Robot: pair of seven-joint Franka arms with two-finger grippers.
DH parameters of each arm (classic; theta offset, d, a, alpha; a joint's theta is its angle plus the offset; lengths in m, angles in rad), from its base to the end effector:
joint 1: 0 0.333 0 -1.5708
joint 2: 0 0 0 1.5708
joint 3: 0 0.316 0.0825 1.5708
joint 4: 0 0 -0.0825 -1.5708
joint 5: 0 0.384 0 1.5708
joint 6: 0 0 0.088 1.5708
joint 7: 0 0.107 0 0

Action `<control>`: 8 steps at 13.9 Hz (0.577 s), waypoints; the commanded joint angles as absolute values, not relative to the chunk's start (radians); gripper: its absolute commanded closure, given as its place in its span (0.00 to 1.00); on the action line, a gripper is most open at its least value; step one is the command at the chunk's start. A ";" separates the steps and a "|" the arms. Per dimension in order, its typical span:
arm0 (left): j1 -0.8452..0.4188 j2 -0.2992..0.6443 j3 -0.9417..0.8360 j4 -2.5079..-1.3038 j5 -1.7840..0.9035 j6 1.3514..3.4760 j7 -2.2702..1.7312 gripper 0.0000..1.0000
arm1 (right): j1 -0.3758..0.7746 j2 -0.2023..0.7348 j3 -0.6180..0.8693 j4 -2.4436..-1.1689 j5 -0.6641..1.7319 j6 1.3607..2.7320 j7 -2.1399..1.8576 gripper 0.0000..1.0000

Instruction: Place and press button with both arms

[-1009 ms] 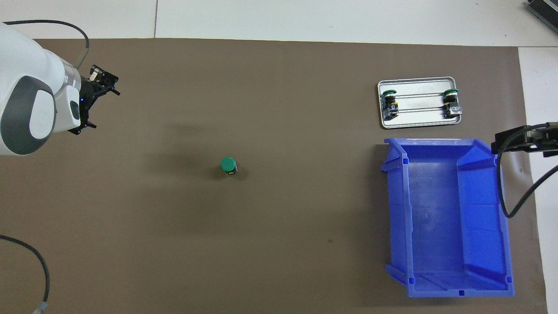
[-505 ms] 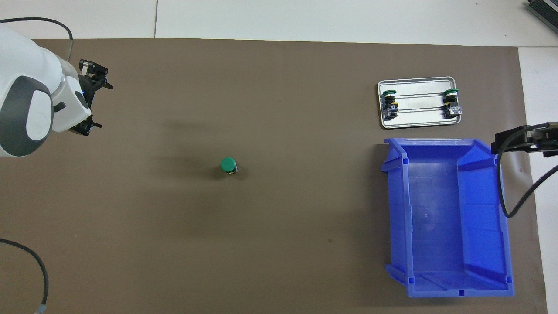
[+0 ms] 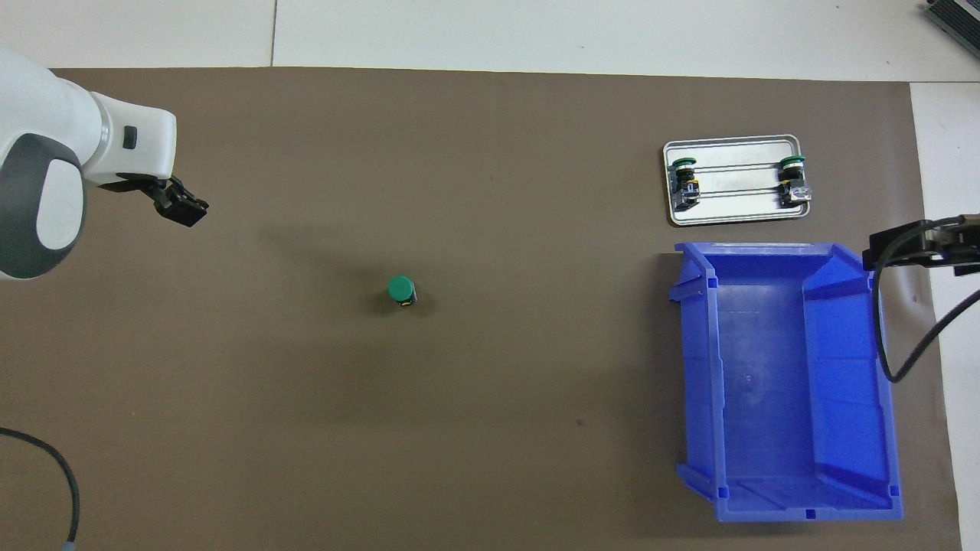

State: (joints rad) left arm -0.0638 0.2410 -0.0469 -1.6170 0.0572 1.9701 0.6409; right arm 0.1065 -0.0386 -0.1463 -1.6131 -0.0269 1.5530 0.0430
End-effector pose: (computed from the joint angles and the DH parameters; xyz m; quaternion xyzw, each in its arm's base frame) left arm 0.6433 -0.0651 0.4943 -0.9253 0.3744 -0.0486 0.0354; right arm 0.5397 -0.0260 0.6240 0.9990 -0.0414 -0.0109 0.0107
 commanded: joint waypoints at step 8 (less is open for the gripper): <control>-0.061 0.209 -0.029 -1.624 -0.035 1.944 0.075 0.00 | 0.103 -0.055 -0.152 -1.631 -0.023 1.545 0.051 0.00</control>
